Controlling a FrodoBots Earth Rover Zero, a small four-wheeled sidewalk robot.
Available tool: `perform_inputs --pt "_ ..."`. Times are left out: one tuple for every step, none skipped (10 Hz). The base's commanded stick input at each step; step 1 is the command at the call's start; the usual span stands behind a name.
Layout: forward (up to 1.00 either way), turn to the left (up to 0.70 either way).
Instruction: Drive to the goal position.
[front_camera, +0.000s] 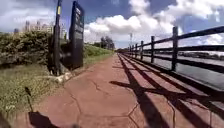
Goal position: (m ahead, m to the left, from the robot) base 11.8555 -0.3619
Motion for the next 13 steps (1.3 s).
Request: perform_inputs --pt "0.85 0.0" --pt "0.85 0.0" --pt "0.85 0.0" --pt "0.85 0.0" --pt "0.85 0.0" --pt "0.85 0.0" --pt "0.85 0.0" --pt "0.85 0.0" --pt "0.85 0.0" --pt "0.85 0.0" --pt "0.85 0.0" --pt "0.85 0.0" --pt "0.85 0.0"
